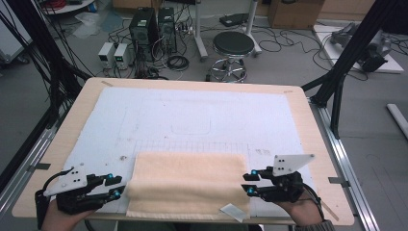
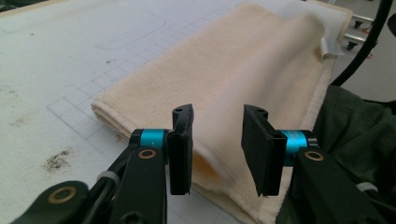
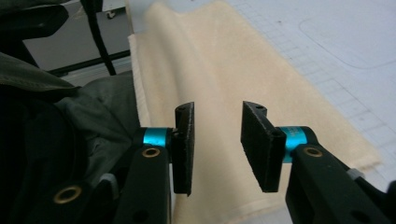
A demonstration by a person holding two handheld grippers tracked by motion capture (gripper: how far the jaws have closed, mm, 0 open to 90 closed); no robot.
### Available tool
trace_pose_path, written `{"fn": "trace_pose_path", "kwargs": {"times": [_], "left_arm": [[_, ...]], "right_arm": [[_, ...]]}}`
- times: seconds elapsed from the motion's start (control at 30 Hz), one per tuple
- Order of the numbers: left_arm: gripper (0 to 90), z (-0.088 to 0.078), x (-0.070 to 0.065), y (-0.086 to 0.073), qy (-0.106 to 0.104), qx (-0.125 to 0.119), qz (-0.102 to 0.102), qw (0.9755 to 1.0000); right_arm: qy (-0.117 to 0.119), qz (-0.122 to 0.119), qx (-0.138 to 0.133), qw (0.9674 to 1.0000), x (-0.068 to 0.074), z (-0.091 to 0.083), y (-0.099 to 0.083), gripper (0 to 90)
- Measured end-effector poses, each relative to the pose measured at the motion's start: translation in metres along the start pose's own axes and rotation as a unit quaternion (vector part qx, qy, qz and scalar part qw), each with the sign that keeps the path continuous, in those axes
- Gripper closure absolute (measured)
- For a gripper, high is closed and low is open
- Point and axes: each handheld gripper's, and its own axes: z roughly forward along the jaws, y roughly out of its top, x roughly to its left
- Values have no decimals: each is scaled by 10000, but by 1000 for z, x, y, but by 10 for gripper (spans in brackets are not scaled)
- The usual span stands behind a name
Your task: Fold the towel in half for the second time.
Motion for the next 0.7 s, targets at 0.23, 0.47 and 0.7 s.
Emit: {"fn": "trace_pose_path", "kwargs": {"times": [0.23,0.47,0.7], "left_arm": [[582,23,9,3,46,176,47,9998],[553,43,4,-3,-234,495,209,9983],[503,51,-3,-16,-267,708,144,9970]], "right_arm": [[-376,29,241,9990,-17,15,-6,574],[-77,-126,456,9988,-21,43,-9,541],[51,-101,617,9980,-11,56,-27,521]]}}
